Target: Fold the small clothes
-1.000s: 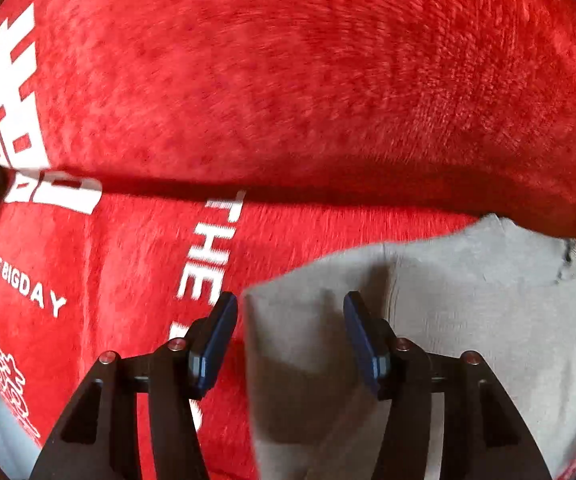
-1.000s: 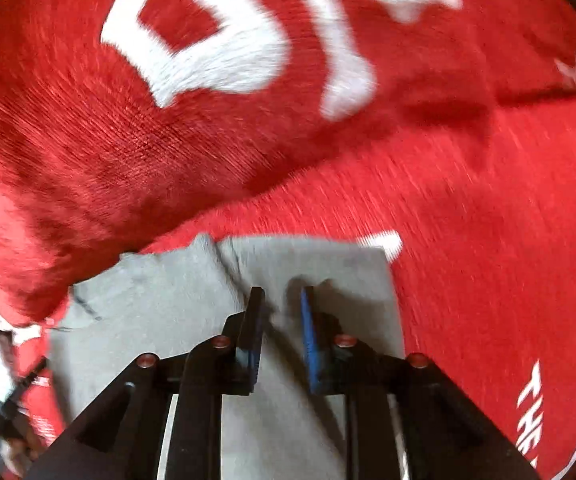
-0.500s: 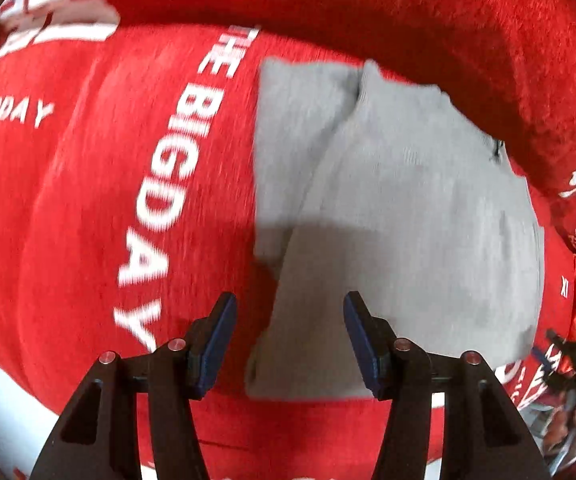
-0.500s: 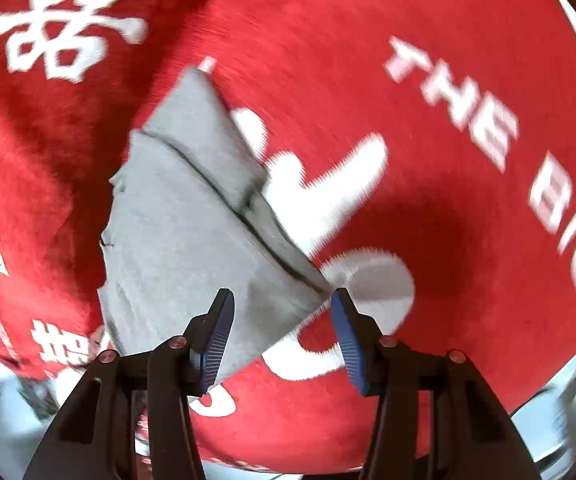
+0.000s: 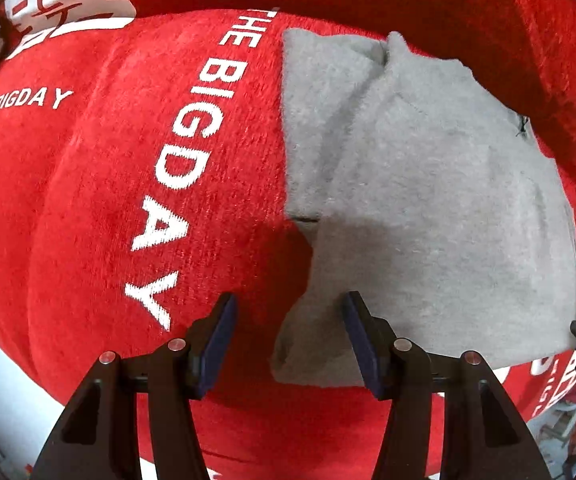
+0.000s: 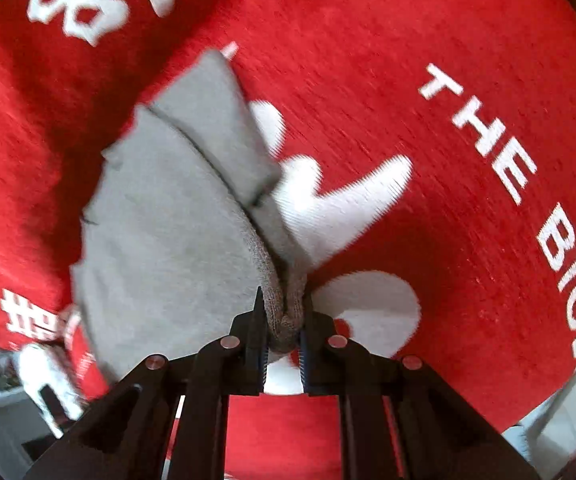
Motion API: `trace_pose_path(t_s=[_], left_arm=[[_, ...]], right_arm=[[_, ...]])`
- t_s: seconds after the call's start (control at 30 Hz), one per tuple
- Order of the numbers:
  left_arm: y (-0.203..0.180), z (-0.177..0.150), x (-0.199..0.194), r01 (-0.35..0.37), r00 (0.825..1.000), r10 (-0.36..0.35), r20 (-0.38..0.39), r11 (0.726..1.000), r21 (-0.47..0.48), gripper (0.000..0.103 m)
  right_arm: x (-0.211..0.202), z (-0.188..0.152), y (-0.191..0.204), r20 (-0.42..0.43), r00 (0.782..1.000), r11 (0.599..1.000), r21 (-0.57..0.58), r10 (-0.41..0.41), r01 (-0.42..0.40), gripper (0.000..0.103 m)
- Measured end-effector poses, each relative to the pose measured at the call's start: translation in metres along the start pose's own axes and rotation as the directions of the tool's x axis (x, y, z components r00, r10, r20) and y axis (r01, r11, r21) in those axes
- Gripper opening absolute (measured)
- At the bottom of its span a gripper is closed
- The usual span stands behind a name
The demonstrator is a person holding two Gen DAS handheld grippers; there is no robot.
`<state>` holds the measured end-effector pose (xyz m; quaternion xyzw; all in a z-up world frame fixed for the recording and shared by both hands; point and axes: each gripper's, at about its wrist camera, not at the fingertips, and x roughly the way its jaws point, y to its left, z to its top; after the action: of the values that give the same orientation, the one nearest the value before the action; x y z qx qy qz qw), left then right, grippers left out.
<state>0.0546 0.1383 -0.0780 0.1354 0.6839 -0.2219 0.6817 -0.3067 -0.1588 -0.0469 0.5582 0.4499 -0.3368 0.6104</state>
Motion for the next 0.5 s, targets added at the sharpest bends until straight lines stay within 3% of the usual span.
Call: trace_pose_path(t_s=[0.2, 0.3, 0.4, 0.5], left_arm=[[-0.003, -0.014, -0.001, -0.027, 1.000, 0.026, 0.014, 0.998, 0.060, 0.057], [0.003, -0.011, -0.015, -0.022, 1.000, 0.021, 0.022, 0.998, 0.061, 0.056], [0.000, 0.002, -0.033, 0.026, 0.998, -0.031, 0.062, 0.997, 0.074, 0.037], [-0.012, 0.025, -0.047, 0.105, 0.987, -0.116, 0.111, 0.989, 0.103, 0.037]], right_arm=[[-0.009, -0.003, 0.006, -0.009, 0.998, 0.998, -0.001, -0.064, 0.064, 0.016], [-0.028, -0.002, 0.016, 0.035, 0.997, 0.997, -0.021, -0.068, 0.068, 0.017], [-0.041, 0.003, 0.036, 0.095, 0.994, 0.993, -0.091, -0.061, 0.070, 0.016], [-0.037, 0.014, 0.063, 0.111, 0.994, 0.986, -0.161, -0.021, 0.039, 0.016]])
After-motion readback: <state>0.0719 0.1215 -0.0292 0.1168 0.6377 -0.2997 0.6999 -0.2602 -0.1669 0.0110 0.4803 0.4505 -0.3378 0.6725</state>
